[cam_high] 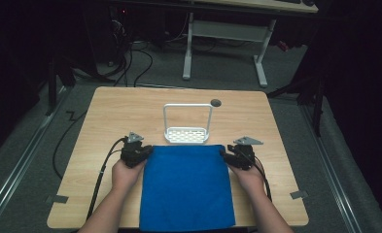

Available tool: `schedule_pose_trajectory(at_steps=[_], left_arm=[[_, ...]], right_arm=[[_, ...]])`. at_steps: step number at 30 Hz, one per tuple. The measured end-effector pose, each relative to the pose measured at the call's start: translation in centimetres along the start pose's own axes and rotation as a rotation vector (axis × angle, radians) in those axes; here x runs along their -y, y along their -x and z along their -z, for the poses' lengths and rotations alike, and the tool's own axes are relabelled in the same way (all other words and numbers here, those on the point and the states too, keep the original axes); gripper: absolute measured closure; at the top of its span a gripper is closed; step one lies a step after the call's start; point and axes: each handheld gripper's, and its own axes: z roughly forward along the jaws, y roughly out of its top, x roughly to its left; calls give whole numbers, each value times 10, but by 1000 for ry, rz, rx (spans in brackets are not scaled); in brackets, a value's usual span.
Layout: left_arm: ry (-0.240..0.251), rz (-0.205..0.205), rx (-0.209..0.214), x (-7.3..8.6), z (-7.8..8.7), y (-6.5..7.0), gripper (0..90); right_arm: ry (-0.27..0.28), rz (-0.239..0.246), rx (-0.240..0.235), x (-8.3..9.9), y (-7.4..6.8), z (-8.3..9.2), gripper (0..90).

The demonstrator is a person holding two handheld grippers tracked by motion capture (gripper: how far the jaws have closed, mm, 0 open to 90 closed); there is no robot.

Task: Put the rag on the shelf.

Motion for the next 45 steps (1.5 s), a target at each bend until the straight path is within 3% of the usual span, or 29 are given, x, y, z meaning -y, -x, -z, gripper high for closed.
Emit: schedule_pose_trajectory(at_steps=[2,4,8,9,10,11,14,15,17,22,28,29,30,36,42,43,45], left_arm=[[-1,-6,-3,0,0,1,854],[-2,-2,1,0,0,1,868],[-6,-27,-5,1,0,3,873],[-6,-28,-6,1,0,3,878],[-6,-26,-4,1,0,3,878],[-5,-22,2,1,0,3,881],[4,-30,17,3,4,3,885],[26,-24,24,6,10,4,886],[55,-11,49,11,19,8,887],[107,-38,51,24,46,23,886],[180,-35,52,33,73,32,886],[220,-44,56,33,83,38,886],[220,-44,56,33,83,38,886],[344,-82,52,25,117,55,886],[410,-93,39,18,130,59,886],[433,-91,39,15,133,60,886],[436,-98,40,12,133,61,886]], right_arm=[[-16,-6,0,-4,1,-7,528],[-75,45,28,-9,-3,-21,535],[-94,71,55,-9,-10,-23,595],[-96,67,51,-8,-12,-23,738],[-96,67,51,-8,-12,-23,738],[-99,71,36,-8,-12,-22,835],[-96,77,12,-7,-15,-21,881],[-55,85,0,-6,-21,-12,881],[-30,92,-13,-5,-24,-6,881],[63,137,-39,5,-44,27,880],[177,130,-35,21,-52,60,879],[217,117,-37,24,-52,71,880],[217,117,-37,24,-52,71,880],[338,134,-43,20,-57,98,880],[415,147,-41,14,-64,112,879],[439,131,-47,11,-66,115,879],[449,130,-50,10,-67,115,879]])
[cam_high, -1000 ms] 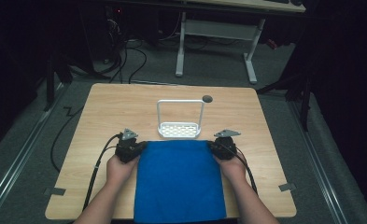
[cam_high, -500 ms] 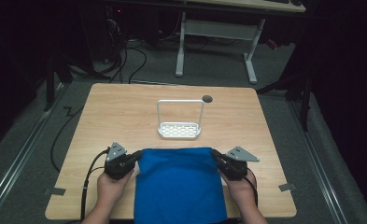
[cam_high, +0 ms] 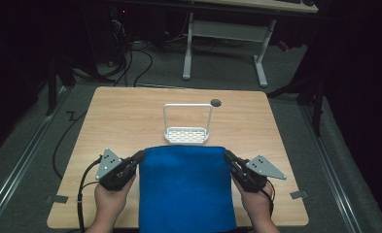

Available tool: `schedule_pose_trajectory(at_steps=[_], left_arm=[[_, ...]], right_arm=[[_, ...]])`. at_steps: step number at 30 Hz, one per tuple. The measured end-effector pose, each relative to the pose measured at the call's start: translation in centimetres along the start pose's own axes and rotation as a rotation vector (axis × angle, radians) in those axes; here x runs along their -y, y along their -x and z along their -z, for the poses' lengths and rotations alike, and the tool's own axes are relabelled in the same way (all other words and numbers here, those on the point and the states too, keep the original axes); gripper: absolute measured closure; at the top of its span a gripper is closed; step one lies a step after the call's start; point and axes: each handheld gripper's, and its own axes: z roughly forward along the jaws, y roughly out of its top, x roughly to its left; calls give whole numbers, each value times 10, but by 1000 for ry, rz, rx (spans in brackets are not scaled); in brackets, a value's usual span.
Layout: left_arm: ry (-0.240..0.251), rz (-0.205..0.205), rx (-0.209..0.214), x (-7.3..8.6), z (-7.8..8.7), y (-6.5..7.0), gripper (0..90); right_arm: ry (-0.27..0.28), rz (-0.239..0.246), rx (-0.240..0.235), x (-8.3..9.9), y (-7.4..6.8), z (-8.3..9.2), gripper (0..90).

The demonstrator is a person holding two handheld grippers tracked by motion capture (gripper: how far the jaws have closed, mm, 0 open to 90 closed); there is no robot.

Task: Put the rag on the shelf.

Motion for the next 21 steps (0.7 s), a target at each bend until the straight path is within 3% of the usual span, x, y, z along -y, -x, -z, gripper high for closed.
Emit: schedule_pose_trajectory(at_steps=[7,10,21], left_arm=[[65,-24,2,-23,1,0,886],[94,-37,3,-36,3,0,886],[170,-81,-5,-76,4,-2,886]], right_arm=[[55,19,9,-17,-1,-2,880],[89,5,18,-27,0,1,880],[207,28,55,-72,7,12,881]])
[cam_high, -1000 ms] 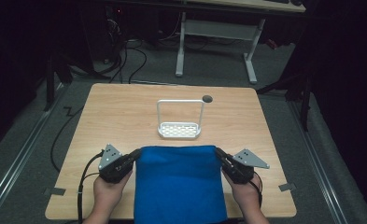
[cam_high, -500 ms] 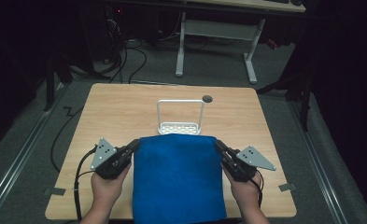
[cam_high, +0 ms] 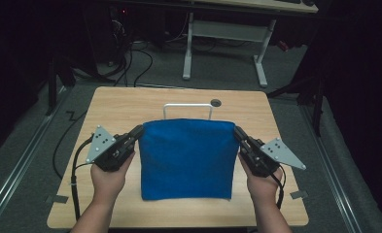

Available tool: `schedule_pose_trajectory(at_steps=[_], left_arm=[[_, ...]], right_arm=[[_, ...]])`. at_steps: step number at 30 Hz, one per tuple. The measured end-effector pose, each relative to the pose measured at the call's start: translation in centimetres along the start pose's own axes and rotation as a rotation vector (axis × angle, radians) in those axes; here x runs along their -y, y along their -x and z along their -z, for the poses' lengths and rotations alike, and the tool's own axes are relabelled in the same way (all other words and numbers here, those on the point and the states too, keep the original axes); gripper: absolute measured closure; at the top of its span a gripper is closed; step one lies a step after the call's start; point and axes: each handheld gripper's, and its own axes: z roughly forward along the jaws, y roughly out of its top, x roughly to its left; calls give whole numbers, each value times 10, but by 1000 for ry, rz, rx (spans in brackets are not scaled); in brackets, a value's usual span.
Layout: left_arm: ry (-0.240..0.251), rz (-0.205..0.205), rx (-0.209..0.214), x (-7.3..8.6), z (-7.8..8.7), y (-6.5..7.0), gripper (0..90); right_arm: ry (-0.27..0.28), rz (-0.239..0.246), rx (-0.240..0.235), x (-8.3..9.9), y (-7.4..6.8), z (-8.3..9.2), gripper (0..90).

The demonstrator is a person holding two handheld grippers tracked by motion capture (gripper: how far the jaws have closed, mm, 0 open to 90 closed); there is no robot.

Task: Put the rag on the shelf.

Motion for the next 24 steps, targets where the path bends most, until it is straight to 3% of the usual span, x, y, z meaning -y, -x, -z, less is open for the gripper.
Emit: schedule_pose_trajectory(at_steps=[8,18,24], left_arm=[[48,-28,-9,-24,1,-4,886],[70,-72,-17,-49,-2,-7,886],[70,-76,-19,-55,-7,-10,886]], right_arm=[[52,31,-3,-29,2,-3,880],[70,29,-4,-45,6,-6,880],[78,13,-3,-51,10,-9,880]])
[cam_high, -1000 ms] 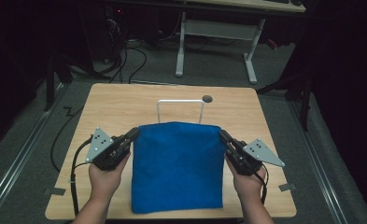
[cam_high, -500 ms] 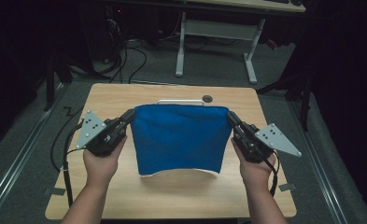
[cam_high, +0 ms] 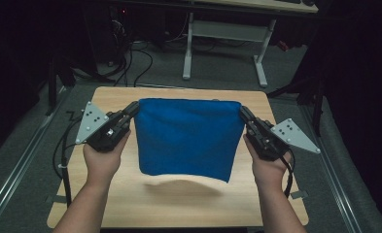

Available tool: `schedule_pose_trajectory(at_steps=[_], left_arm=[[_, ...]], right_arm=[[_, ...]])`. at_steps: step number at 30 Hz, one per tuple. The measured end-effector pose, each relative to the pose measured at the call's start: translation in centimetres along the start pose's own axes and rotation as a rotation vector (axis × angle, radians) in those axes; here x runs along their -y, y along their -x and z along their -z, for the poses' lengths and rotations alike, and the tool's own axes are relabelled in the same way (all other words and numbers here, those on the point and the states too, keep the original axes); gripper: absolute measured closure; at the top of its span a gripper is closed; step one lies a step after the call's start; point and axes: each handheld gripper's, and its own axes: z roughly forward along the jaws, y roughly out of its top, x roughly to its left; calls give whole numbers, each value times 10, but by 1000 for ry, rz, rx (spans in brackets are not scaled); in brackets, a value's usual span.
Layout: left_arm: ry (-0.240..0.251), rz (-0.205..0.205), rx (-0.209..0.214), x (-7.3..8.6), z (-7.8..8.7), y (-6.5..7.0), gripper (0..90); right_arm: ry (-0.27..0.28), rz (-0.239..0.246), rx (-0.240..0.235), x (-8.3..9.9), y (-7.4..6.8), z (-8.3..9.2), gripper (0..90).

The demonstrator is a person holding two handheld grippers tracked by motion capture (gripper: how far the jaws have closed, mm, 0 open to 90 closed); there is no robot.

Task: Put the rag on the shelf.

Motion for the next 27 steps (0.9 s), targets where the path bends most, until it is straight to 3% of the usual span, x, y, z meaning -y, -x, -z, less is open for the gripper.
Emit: schedule_pose_trajectory(at_steps=[10,17,19,27], left_arm=[[-29,-12,-10,-1,-18,-12,886],[-21,-2,-41,-5,-35,-24,886],[-35,-41,-60,-8,-46,-27,886],[-66,-87,-90,-11,-74,-38,886]], right_arm=[[-28,-39,6,-3,15,-18,881],[-34,-10,27,-9,21,-39,881],[-35,-27,29,-10,24,-45,881],[-70,-43,56,-10,42,-74,881]])
